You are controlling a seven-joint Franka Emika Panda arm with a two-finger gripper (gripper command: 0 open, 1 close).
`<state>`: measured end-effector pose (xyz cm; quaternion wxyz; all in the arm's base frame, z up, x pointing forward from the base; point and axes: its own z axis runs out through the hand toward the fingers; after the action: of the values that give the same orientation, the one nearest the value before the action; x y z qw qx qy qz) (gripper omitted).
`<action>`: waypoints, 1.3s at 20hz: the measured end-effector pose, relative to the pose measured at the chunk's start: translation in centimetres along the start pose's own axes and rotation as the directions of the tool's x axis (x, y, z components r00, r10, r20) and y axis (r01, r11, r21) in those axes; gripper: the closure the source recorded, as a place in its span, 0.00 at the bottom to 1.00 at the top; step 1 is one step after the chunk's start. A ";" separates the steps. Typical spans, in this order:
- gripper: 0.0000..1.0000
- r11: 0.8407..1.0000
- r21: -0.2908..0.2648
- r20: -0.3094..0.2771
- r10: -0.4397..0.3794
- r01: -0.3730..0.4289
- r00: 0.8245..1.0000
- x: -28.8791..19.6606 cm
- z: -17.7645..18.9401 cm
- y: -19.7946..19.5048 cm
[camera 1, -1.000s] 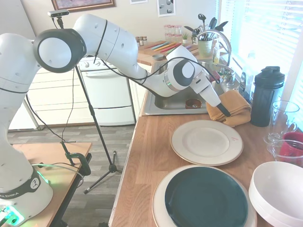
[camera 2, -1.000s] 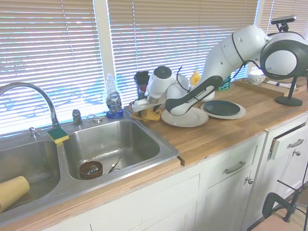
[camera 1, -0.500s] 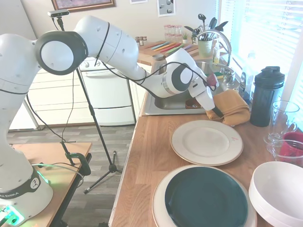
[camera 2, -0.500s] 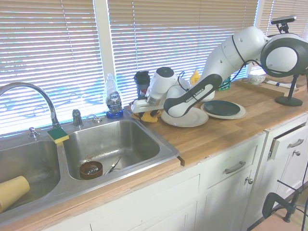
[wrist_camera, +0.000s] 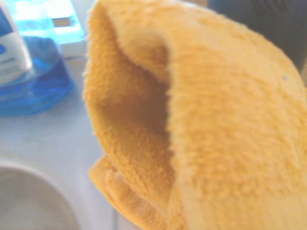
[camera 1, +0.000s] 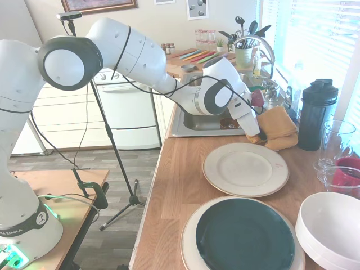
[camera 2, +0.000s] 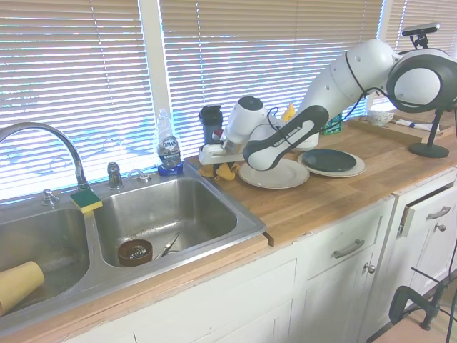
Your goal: Wipe the white plate in clockwise motion
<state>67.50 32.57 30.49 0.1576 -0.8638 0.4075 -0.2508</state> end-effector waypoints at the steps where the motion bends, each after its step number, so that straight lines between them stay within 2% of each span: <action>1: 1.00 1.000 0.003 0.008 -0.002 0.002 1.000 -0.1 -0.3 -0.2; 5: 1.00 1.000 0.027 0.036 -0.007 0.006 0.999 -0.7 -2.5 -1.5; 10: 1.00 0.998 0.060 0.035 0.001 -0.004 0.999 0.2 -6.7 -3.2; 17: 1.00 0.998 0.056 0.036 0.029 -0.031 0.999 2.4 -14.3 -3.8; 21: 1.00 0.999 -0.008 0.028 0.051 -0.051 0.998 4.3 -18.6 -2.2; 26: 1.00 0.989 -0.126 0.026 0.080 -0.076 0.996 7.3 -21.5 2.8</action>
<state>57.66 23.67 49.09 0.1192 -0.8591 0.4533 -0.2053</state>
